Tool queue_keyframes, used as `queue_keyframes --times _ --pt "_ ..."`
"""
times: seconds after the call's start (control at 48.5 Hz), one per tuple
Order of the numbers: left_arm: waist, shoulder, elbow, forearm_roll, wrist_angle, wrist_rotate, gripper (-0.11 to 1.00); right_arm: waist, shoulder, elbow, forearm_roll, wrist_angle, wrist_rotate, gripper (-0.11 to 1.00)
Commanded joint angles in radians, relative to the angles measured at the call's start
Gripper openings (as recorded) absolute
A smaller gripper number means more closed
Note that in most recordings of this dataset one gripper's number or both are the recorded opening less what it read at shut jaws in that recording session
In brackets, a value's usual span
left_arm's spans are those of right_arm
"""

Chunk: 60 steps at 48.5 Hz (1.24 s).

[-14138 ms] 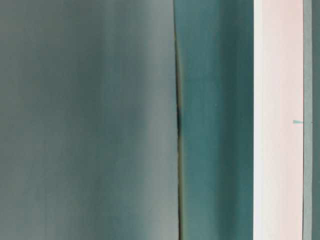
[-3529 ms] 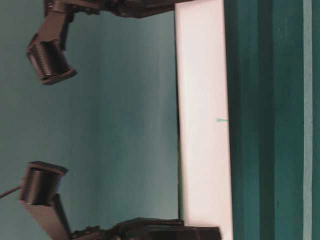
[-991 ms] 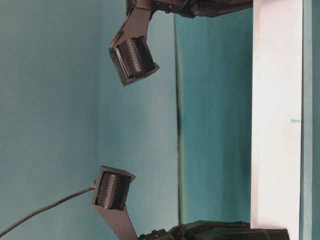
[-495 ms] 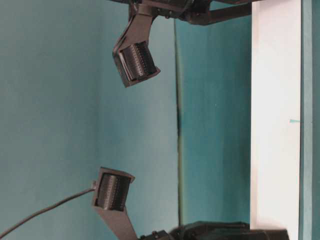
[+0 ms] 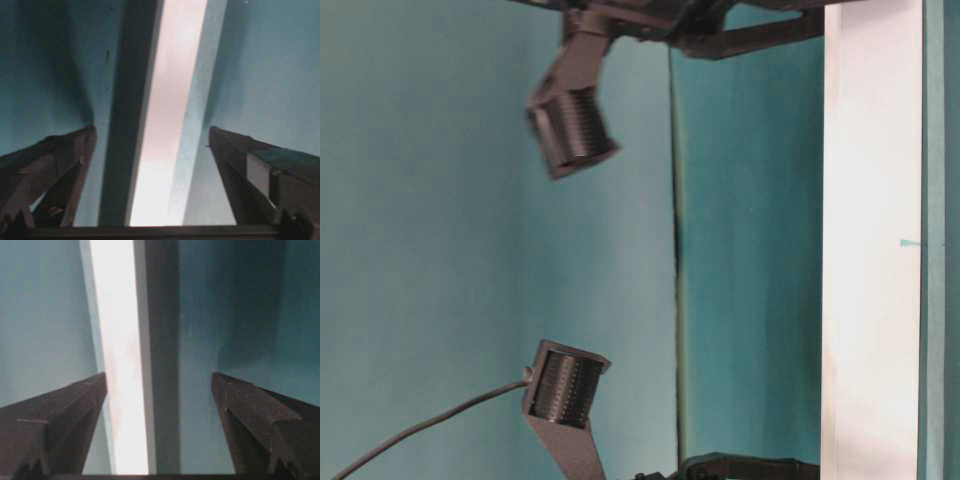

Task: Lift a wooden board with both hands.

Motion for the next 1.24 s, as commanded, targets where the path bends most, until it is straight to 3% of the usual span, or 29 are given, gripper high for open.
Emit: queue_keyframes --times 0.0,0.268,0.578,0.846,1.073,1.218 --pt "-0.003 -0.038 -0.023 0.000 0.012 0.002 1.00 0.005 -0.025 -0.018 -0.002 0.000 -0.008 0.92" --pt "-0.002 -0.164 -0.038 0.000 0.095 0.020 1.00 0.005 -0.152 -0.041 -0.002 0.005 -0.005 0.92" --pt "-0.002 -0.390 -0.043 0.000 0.058 0.021 1.00 -0.012 -0.379 -0.029 -0.003 -0.032 -0.009 0.92" --pt "-0.003 -0.563 -0.003 0.000 -0.043 0.020 1.00 -0.012 -0.581 0.072 -0.003 -0.135 -0.003 0.92" --pt "-0.008 -0.643 0.015 0.000 -0.101 0.020 1.00 -0.012 -0.792 0.166 -0.003 -0.305 0.002 0.92" --pt "-0.008 -0.698 0.018 0.000 -0.143 0.018 1.00 -0.015 -0.910 0.196 -0.003 -0.337 0.008 0.91"
